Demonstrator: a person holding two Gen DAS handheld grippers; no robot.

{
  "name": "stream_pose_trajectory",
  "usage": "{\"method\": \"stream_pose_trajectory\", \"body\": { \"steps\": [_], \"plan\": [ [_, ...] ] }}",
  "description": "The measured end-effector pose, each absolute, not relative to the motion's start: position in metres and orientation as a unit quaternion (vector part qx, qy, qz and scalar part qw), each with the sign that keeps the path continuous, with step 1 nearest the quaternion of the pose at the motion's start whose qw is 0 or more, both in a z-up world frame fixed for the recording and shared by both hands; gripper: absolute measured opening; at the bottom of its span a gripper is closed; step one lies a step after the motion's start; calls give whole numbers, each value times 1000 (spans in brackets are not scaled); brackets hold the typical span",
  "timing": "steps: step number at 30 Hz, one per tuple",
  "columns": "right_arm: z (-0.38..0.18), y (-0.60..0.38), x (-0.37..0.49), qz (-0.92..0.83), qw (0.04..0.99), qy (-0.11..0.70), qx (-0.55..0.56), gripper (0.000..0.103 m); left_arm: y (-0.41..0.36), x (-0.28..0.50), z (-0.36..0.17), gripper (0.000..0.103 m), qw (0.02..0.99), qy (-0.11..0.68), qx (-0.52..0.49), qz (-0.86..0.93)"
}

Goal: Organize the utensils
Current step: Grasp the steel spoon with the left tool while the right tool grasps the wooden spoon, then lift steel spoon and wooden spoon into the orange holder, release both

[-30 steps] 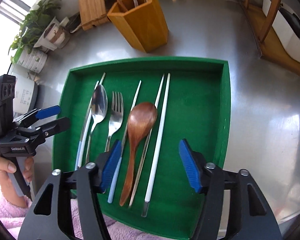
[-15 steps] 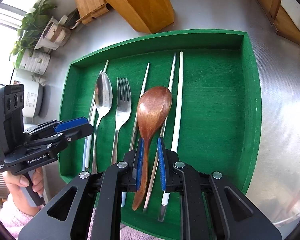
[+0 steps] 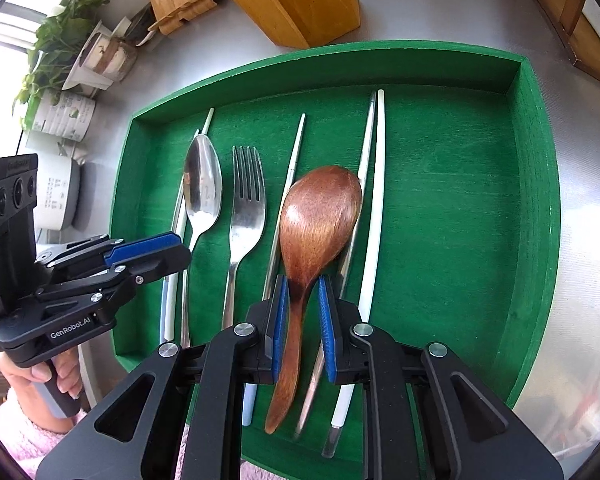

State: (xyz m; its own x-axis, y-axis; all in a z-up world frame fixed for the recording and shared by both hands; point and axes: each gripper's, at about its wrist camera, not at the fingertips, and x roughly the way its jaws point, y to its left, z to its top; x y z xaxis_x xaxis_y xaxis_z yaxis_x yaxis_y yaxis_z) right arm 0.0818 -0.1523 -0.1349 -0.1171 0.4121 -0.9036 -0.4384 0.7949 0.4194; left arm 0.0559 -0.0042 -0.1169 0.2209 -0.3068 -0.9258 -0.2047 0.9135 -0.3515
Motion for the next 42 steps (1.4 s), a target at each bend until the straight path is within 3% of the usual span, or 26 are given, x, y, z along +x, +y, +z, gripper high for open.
{"method": "stream_pose_trajectory", "body": {
  "steps": [4,8,19,29,33,42],
  "plan": [
    [-137,-150,83,321,660,679,-8,18,-9,59,-120,18,754,628,-193,-31],
    [-138,-149,84,323,657,682,-7,18,-16,59,-121,6,755,632,-175,-35],
    [-141,-156,87,339,644,686,18,12,-12,60,-122,3,756,624,-194,-37],
    [-113,-158,84,366,664,652,9,7,1,49,-85,3,791,576,-201,-43],
    [-93,-160,83,369,699,612,-15,7,2,47,-64,3,824,534,-187,-36],
    [-26,-165,97,382,817,430,-27,7,8,60,-8,3,910,382,-160,-22]
  ]
}}
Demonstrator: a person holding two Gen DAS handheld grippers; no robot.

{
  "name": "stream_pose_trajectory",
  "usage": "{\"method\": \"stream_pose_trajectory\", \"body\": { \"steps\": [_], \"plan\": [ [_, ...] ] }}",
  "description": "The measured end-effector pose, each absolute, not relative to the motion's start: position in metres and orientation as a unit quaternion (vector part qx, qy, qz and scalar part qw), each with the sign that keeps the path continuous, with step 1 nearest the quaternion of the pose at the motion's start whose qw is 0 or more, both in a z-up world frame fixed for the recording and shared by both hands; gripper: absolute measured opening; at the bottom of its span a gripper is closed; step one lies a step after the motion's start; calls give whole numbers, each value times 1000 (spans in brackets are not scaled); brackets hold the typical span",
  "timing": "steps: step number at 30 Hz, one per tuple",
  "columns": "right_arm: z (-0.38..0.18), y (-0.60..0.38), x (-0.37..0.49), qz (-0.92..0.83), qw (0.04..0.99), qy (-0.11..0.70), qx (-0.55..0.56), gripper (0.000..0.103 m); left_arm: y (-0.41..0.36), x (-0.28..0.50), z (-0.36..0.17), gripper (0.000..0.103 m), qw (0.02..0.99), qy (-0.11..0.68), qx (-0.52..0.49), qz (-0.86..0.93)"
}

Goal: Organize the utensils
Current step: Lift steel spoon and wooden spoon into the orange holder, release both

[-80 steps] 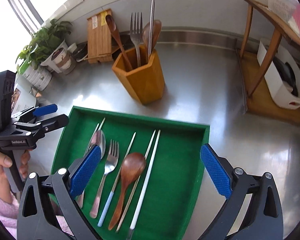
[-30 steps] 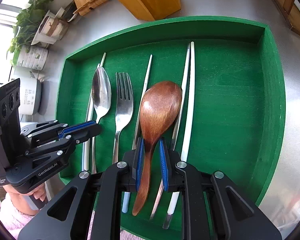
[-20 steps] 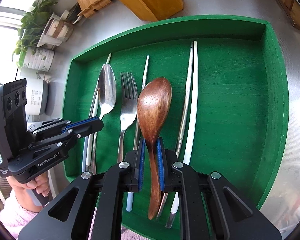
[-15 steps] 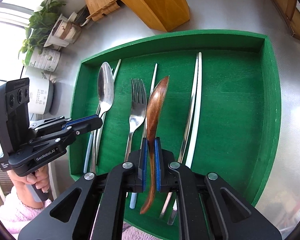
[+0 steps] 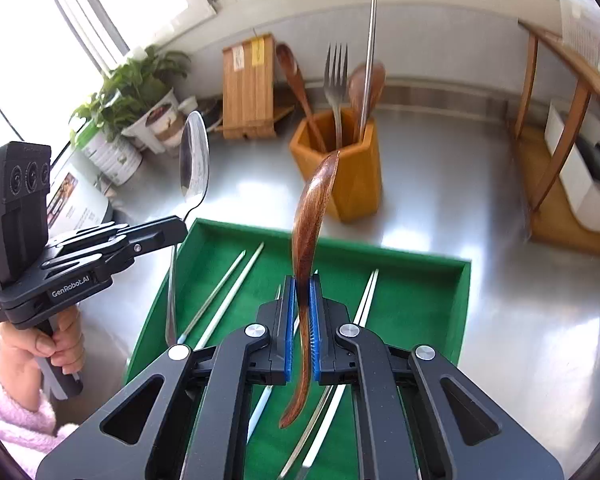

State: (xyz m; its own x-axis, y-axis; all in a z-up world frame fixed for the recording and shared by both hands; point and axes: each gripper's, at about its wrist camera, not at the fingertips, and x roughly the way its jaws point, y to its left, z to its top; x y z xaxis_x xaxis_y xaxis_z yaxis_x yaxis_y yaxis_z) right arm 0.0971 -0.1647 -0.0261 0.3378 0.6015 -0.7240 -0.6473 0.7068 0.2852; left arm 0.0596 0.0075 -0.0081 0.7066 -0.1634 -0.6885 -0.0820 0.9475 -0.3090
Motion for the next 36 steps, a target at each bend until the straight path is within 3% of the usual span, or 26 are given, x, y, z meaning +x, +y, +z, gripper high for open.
{"method": "stream_pose_trajectory", "body": {
  "steps": [6,14,24,36],
  "plan": [
    [4,-153,132,355,880,315,-10,7,21,95,19,3,940,292,-176,-13],
    [23,-137,187,333,909,247,33,7,35,151,31,3,961,202,-190,-10],
    [-2,-120,209,332,910,244,45,7,56,194,-1,3,952,176,-250,4],
    [-29,-129,192,354,901,251,20,7,41,176,-31,3,960,182,-212,-28]
  ]
}}
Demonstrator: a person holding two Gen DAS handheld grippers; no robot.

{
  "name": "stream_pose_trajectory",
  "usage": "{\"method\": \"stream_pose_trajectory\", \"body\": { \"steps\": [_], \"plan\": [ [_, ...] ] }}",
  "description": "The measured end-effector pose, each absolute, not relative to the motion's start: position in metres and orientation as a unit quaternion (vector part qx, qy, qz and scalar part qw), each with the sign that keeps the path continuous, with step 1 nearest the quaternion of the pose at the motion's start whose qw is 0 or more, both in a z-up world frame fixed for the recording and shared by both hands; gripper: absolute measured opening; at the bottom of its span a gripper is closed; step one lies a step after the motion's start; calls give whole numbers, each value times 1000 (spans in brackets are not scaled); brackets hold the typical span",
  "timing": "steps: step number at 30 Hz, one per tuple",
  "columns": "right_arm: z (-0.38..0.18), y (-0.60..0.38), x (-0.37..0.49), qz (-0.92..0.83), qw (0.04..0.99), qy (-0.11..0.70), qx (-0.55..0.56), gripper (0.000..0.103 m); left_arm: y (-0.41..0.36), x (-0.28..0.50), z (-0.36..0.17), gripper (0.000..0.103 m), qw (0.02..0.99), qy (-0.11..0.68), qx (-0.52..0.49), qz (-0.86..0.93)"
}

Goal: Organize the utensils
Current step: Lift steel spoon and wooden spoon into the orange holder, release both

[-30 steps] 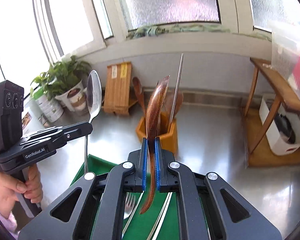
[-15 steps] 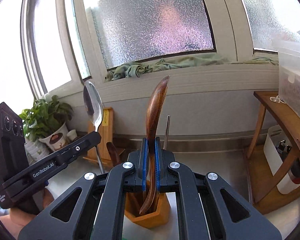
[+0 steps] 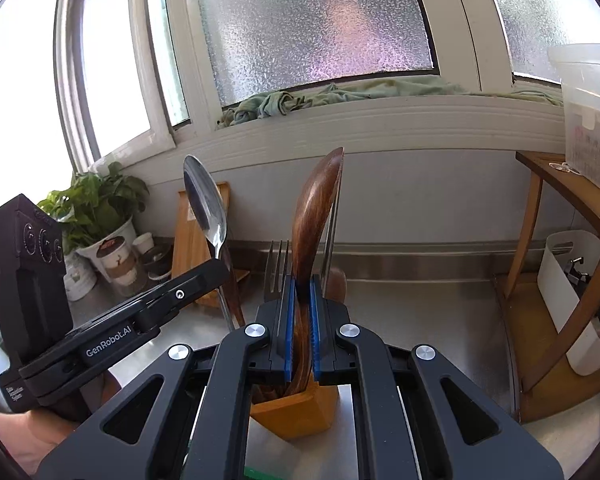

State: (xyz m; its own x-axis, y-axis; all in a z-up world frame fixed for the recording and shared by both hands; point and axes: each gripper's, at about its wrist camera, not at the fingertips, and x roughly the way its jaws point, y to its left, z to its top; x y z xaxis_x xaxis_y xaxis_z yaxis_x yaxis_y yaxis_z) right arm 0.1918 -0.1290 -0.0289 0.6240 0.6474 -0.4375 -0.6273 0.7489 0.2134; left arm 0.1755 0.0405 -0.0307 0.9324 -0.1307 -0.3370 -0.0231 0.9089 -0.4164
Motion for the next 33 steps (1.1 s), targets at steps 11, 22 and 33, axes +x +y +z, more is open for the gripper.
{"method": "stream_pose_trajectory", "body": {
  "steps": [11,22,33],
  "plan": [
    [-56,-132,193,364,881,303,20,8,44,178,-47,4,946,236,-217,-52],
    [-56,-145,183,369,872,321,31,43,51,158,-33,39,942,236,-233,-53],
    [-39,-189,152,344,885,312,37,99,67,95,-22,87,942,237,-237,-18]
  ]
}}
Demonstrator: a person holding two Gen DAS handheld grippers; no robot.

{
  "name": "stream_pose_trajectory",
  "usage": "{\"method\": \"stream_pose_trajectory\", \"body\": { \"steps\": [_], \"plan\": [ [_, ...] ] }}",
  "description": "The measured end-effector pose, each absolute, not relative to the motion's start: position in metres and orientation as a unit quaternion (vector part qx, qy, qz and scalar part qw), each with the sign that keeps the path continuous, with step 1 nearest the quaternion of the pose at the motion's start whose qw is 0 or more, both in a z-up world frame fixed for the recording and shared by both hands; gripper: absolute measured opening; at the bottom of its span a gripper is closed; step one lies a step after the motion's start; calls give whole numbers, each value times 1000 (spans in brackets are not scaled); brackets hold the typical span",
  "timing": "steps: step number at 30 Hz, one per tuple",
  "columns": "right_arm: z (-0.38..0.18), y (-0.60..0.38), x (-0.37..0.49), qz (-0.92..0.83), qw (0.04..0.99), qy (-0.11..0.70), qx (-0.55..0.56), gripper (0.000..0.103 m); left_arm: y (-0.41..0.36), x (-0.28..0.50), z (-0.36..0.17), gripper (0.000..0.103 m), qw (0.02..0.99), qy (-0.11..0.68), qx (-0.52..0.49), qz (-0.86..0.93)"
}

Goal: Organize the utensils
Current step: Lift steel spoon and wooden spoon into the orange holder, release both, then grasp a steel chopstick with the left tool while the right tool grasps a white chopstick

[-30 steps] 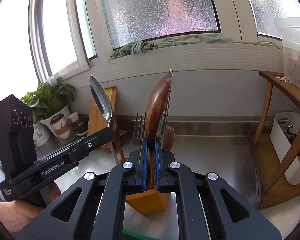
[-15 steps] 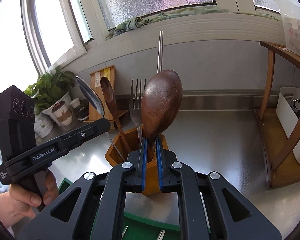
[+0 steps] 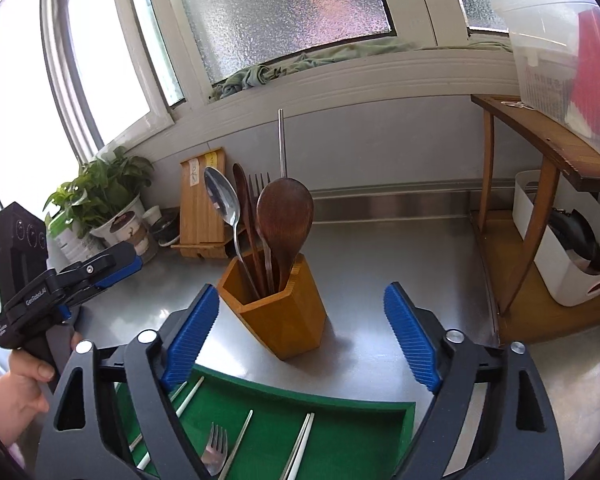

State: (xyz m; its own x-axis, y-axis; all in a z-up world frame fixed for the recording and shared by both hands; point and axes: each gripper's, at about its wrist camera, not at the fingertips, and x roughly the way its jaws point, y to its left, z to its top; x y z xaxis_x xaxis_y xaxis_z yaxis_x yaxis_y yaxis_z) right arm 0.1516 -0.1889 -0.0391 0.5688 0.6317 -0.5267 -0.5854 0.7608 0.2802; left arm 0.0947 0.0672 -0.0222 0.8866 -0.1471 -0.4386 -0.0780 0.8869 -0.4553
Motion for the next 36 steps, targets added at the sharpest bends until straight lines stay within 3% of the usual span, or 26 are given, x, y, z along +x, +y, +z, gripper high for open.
{"method": "stream_pose_trajectory", "body": {
  "steps": [2,8,17,19,23,24,28,36],
  "plan": [
    [-35,-192,144,345,883,318,29,100,64,85,-19,96,942,246,-228,-15],
    [-29,-193,122,349,862,366,-4,100,49,62,-19,95,925,310,-221,-18],
    [-53,-200,102,368,783,501,9,98,40,40,-41,95,862,451,-224,-54],
    [-63,-199,101,366,764,531,7,87,38,39,-49,79,846,481,-218,-66],
    [-91,-191,100,346,730,589,-15,46,32,40,-71,51,815,546,-185,-65],
    [-98,-190,99,341,723,601,-21,36,31,40,-78,39,807,560,-176,-61],
    [-121,-185,96,328,698,636,-26,18,28,39,-99,11,784,601,-142,-58],
    [-142,-175,89,296,690,657,-61,14,24,39,-114,8,768,628,-110,-59]
  ]
}}
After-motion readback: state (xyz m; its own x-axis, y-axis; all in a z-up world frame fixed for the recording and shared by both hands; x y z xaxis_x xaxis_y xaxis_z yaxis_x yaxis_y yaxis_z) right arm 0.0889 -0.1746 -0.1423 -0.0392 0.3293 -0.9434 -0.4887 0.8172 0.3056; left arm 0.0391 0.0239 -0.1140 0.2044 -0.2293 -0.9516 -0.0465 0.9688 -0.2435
